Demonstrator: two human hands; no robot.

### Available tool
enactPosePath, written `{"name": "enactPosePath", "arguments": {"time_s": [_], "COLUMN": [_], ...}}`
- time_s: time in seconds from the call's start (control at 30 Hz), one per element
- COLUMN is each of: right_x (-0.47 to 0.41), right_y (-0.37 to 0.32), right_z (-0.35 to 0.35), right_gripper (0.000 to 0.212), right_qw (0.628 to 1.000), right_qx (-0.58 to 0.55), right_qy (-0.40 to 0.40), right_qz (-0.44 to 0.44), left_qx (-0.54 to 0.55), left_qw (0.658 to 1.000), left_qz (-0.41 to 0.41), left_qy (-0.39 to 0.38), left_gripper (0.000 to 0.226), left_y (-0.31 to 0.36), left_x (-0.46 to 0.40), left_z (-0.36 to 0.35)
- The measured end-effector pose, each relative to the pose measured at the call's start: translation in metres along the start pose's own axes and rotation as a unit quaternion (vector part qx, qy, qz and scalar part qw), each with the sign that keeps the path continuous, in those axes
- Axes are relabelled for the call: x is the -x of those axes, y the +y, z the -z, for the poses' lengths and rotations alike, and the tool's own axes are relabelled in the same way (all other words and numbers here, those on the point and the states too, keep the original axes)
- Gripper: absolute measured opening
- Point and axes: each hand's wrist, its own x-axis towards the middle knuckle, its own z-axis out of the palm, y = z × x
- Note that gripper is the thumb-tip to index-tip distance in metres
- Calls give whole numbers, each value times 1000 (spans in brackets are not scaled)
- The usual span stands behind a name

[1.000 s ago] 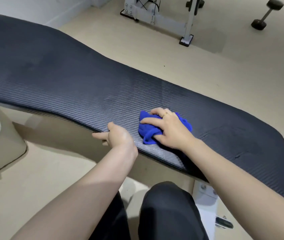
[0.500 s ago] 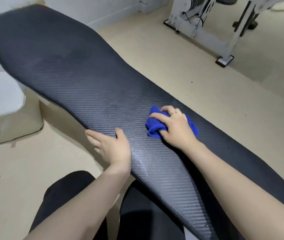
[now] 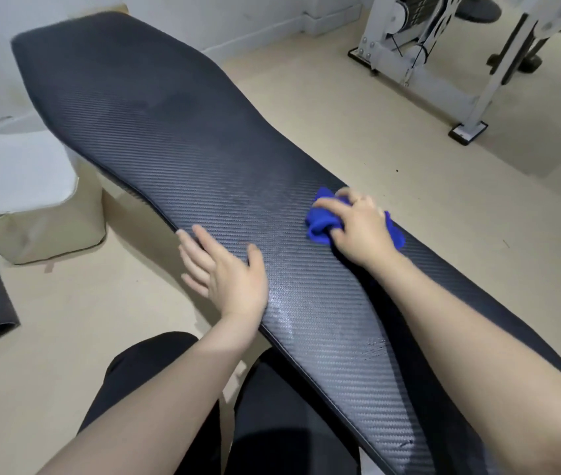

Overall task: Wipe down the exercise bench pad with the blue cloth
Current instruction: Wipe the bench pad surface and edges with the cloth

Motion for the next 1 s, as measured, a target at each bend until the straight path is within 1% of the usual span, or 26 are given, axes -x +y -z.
{"name": "enactPosePath", "arguments": {"time_s": [0.03,0.07,0.1,0.13,0.2,0.23,0.27,0.3,0.37,0.4,0.43,0.5,0.57,0.6,0.67,0.8,0.87,0.9,0.93,1.0], "right_x": [-14,-23,-25,-19,7,25,45,63,78,73,61,29,8,6,23,100,108,102,93,75], "right_y": [3,3,-2,-8,-26,-36,-46,-55,-61,-58,-53,-42,-42,-49,-71,-108,-98,-88,-77,-60], "right_z": [-2,-4,-4,-5,-4,-4,-3,-3,-3,-3,-3,-7,-10,-12,-14,-15,-7,-4,-3,-3], "right_gripper": [44,44,43,42,43,45,46,46,46,46,45,44,43,42,41,43,45,46,46,46], "right_qw": [998,995,994,994,999,1000,998,995,989,989,993,999,996,994,995,1000,999,998,998,991], "right_qx": [-1,-5,-4,-3,-10,-20,-30,-37,-41,-31,-10,22,30,35,32,1,-3,13,34,50], "right_qy": [15,23,25,22,1,-14,-36,-54,-77,-75,-61,-17,7,13,5,-23,-46,-51,-44,-3], "right_qz": [-55,-96,-111,-103,-33,8,43,77,117,119,103,17,-86,-107,-92,2,24,16,-12,-127], "left_qx": [-18,-34,-48,-70,-150,-190,-213,-216,-190,-177,-164,-143,-131,-126,-114,-93,-79,-75,-73,-82], "left_qw": [997,986,965,934,841,794,757,736,725,725,726,727,725,727,732,733,736,738,738,735], "left_qz": [-75,-161,-250,-340,-505,-564,-605,-632,-654,-658,-660,-666,-671,-671,-668,-672,-670,-669,-668,-670], "left_qy": [-13,-35,-62,-89,-122,-126,-123,-116,-102,-100,-100,-90,-80,-77,-78,-59,-56,-57,-59,-66], "left_gripper": [72,65,59,57,60,64,66,65,58,57,56,55,54,54,54,49,50,52,53,54], "left_y": [-7,-17,-28,-40,-63,-70,-73,-73,-70,-69,-69,-72,-76,-77,-78,-79,-77,-76,-76,-75], "left_x": [2,3,0,-5,-24,-35,-45,-53,-61,-63,-64,-65,-66,-66,-66,-65,-64,-64,-65,-65], "left_z": [3,8,15,23,39,44,47,48,44,42,40,36,35,34,33,32,33,32,32,32]}}
